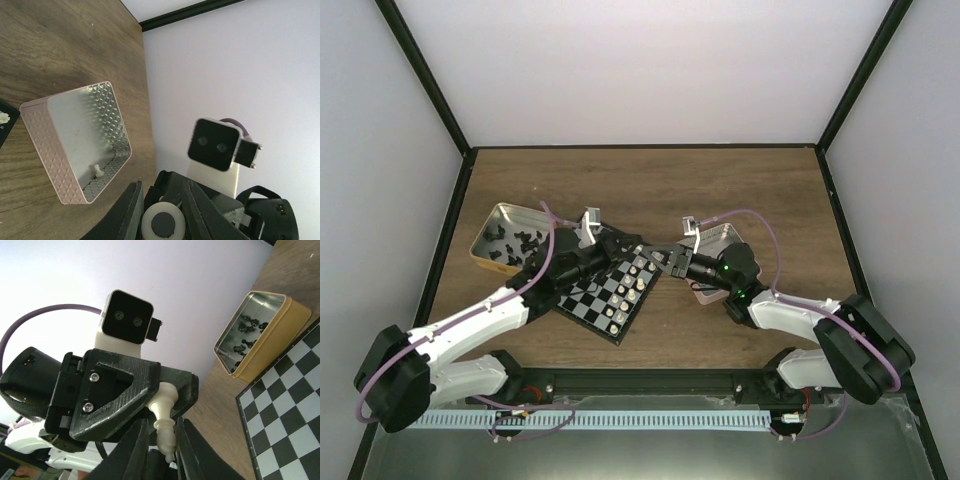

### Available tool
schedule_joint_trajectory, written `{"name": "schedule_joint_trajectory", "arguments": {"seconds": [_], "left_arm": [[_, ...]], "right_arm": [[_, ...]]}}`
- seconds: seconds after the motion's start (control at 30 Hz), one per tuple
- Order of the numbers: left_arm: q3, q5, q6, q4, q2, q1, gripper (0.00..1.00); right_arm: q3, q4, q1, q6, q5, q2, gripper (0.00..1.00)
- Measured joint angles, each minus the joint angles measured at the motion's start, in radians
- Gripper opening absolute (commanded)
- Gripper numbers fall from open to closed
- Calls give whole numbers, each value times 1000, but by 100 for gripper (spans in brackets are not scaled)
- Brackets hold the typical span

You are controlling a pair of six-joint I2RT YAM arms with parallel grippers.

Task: Set up the chess pieces on the board
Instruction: Place the chess piece on the chessboard.

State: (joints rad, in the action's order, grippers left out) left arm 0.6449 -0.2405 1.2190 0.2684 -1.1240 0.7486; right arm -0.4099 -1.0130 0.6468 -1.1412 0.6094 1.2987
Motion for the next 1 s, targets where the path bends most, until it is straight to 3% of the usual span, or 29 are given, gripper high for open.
{"name": "schedule_joint_trajectory", "arguments": {"seconds": [0.13, 0.27, 0.33, 0.5, 0.73, 1.0], "left_arm": [[-3, 0, 5, 23, -4, 0, 15], [-10, 0, 5, 31, -8, 0, 23], [-18, 4, 5, 35, -8, 0, 30], [-40, 8, -10, 26, -8, -3, 61], [-51, 75, -111, -137, 76, -40, 70], [-20, 332, -338, -449, 304, -65, 76]], "right_arm": [[0, 2, 0, -13, -5, 1, 2], [-5, 35, 0, -14, -10, -6, 1], [-15, 80, 1, -7, -9, -15, 1], [-64, 236, 3, 26, -32, -43, 1], [-245, 719, 4, 185, -126, -43, 1], [-447, 1267, 4, 402, -273, 94, 1]]}}
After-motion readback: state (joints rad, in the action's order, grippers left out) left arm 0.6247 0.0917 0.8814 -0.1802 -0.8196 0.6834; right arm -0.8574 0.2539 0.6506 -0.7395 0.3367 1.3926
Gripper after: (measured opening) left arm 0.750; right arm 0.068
